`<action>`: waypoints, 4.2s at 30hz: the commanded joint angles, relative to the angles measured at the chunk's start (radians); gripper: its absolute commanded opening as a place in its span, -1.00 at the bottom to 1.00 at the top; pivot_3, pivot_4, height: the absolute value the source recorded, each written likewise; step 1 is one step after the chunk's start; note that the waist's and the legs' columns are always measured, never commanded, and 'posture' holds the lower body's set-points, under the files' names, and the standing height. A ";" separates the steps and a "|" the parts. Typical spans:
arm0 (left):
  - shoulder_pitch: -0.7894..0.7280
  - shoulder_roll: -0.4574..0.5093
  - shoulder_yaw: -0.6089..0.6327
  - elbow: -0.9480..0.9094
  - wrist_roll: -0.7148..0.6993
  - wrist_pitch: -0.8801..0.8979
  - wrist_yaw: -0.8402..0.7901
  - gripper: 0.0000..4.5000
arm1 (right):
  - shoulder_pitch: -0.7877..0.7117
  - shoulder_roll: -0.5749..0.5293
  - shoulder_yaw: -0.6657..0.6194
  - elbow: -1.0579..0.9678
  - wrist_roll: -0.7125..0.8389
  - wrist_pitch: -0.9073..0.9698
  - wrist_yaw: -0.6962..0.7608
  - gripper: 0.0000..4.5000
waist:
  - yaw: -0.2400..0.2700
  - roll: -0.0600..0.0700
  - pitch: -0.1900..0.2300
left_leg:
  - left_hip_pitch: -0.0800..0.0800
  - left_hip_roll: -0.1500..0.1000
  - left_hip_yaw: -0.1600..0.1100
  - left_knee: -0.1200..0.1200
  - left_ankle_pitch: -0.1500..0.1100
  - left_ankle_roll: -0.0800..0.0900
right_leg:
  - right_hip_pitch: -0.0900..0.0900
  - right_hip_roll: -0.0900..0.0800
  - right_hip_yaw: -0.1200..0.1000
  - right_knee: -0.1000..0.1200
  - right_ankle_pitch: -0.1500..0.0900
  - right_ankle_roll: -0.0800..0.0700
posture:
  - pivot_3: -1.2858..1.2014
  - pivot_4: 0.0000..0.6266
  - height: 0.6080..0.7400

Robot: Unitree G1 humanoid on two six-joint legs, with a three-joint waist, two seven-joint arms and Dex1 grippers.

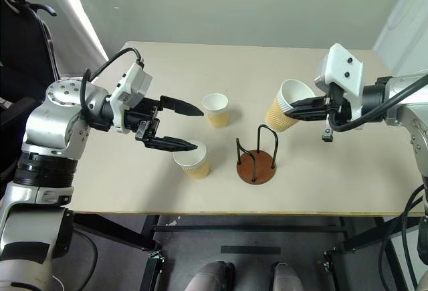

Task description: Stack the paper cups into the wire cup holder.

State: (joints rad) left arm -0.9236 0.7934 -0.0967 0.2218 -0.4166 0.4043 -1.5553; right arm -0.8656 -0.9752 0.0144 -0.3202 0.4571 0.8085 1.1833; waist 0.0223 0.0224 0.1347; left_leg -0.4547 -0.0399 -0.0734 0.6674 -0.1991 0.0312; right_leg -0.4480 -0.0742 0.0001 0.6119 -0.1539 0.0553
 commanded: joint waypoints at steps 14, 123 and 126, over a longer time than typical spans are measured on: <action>0.018 0.022 0.052 -0.043 -0.025 0.006 0.007 1.00 | -0.049 0.108 0.106 -0.065 0.036 0.011 -0.042 -0.98 | -0.001 0.000 0.000 | 0.000 0.000 0.000 0.000 0.000 0.000 | 0.000 0.000 0.000 0.000 -0.001 0.000 | 0.03 -0.52 1.00; -0.462 -0.281 -0.369 1.048 0.967 -0.972 0.757 1.00 | 0.094 -0.046 -0.067 0.029 0.068 -0.172 -0.015 0.62 | 0.006 0.000 0.000 | -0.007 -0.001 0.003 0.008 -0.001 0.002 | -0.006 0.000 0.003 0.002 0.005 0.010 | 0.03 -0.52 1.00; -0.450 -0.296 -0.381 1.062 0.985 -0.963 0.788 1.00 | 0.098 -0.045 -0.069 0.032 0.063 -0.177 -0.016 0.62 | 0.006 0.000 0.000 | -0.007 0.000 0.003 0.009 -0.002 0.002 | -0.005 0.000 0.003 0.003 0.004 0.010 | 0.03 -0.52 1.00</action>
State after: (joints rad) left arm -1.3704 0.4978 -0.4768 1.2830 0.5581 -0.5610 -0.7941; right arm -0.7631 -1.0031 -0.0124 -0.2648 0.5157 0.6399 1.1765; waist 0.0285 0.0221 0.1348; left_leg -0.4612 -0.0408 -0.0692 0.6761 -0.2009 0.0332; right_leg -0.4533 -0.0732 0.0024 0.6150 -0.1494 0.0656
